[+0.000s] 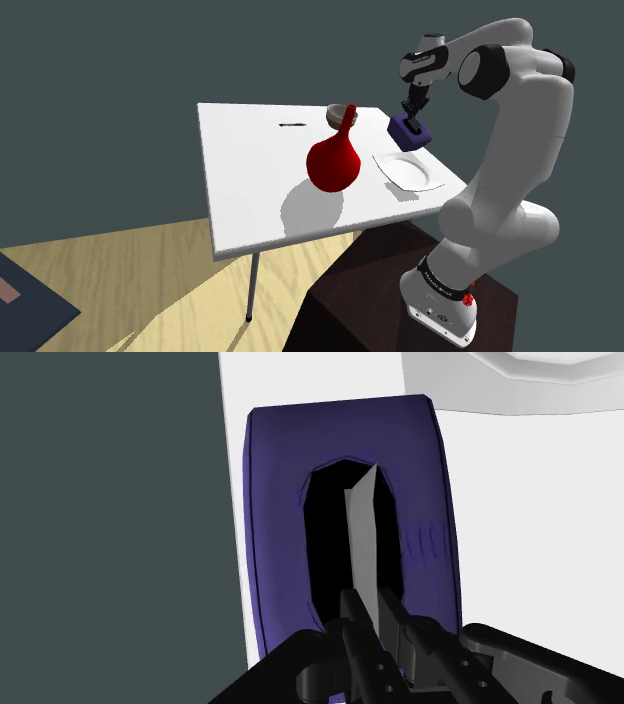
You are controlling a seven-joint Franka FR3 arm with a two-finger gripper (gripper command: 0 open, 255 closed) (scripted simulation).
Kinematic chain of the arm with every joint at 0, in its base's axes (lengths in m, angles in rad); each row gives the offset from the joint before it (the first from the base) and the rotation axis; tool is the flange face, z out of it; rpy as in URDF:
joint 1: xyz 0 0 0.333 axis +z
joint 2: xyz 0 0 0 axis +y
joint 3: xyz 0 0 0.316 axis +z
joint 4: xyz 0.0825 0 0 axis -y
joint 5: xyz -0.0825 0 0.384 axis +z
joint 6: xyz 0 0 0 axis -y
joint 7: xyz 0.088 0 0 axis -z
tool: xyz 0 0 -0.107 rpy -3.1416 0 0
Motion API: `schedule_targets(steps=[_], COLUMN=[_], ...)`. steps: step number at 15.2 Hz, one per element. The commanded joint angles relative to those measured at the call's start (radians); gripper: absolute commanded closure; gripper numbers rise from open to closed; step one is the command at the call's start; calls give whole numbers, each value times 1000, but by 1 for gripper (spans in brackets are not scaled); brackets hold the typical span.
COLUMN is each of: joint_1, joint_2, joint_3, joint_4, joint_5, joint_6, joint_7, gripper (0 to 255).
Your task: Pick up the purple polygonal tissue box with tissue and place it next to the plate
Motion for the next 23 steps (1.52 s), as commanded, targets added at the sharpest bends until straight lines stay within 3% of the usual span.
schedule_targets(steps=[1,5,6,11,15,23], joint_1=[-2,-3,-1,-3,16,16], joint_2=[10,10,6,10,-39,-39], joint_3=[-2,-2,-1,-2,2,2], joint_4=[-9,-9,-9,-9,41,41], joint_5=[0,0,-1,0,-1,-1], joint_6=[-3,-3,-6,-3,-104,-104], joint_7=[1,1,2,1,0,0], gripper=[255,255,0,0,0,0])
